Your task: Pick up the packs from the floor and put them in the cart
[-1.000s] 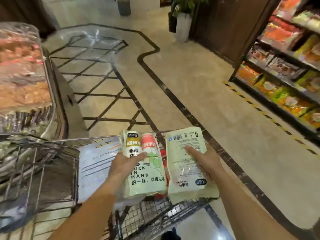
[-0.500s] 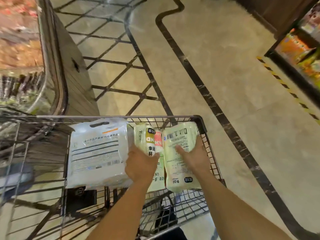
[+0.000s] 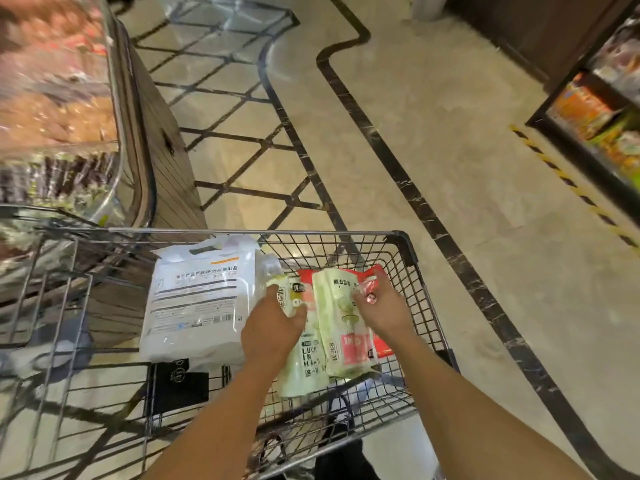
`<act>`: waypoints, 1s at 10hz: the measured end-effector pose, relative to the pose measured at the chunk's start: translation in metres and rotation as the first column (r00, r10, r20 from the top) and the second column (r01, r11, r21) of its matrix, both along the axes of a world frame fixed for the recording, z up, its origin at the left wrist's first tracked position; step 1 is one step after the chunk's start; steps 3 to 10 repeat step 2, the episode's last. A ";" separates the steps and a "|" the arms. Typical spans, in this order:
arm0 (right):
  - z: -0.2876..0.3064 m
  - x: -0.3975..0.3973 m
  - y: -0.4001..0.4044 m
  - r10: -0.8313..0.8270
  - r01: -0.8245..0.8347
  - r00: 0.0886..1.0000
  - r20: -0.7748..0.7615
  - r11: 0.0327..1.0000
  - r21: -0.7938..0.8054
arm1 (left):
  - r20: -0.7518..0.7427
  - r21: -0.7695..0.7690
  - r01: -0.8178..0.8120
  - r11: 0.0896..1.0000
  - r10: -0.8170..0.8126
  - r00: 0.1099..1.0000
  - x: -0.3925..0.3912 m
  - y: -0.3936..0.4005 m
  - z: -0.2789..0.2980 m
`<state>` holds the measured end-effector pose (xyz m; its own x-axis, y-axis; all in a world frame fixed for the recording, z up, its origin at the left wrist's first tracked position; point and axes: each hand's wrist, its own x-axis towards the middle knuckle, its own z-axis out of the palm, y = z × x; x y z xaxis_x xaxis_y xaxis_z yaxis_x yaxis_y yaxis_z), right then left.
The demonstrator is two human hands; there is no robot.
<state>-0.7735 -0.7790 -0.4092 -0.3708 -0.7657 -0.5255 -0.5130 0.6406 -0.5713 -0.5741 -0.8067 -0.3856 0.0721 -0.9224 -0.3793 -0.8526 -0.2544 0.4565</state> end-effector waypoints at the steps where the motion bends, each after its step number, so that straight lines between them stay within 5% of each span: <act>1: 0.018 0.007 0.003 0.051 -0.053 0.997 -0.053 0.997 -0.051 | 0.159 -0.143 0.180 0.973 -0.157 0.975 0.017 0.004 0.012; 2: 0.036 0.020 0.000 0.175 -0.191 0.969 -0.172 0.978 -0.081 | 0.382 -0.154 0.308 0.939 -0.231 0.895 0.035 0.000 0.033; 10: 0.036 0.020 0.000 0.175 -0.191 0.969 -0.172 0.978 -0.081 | 0.382 -0.154 0.308 0.939 -0.231 0.895 0.035 0.000 0.033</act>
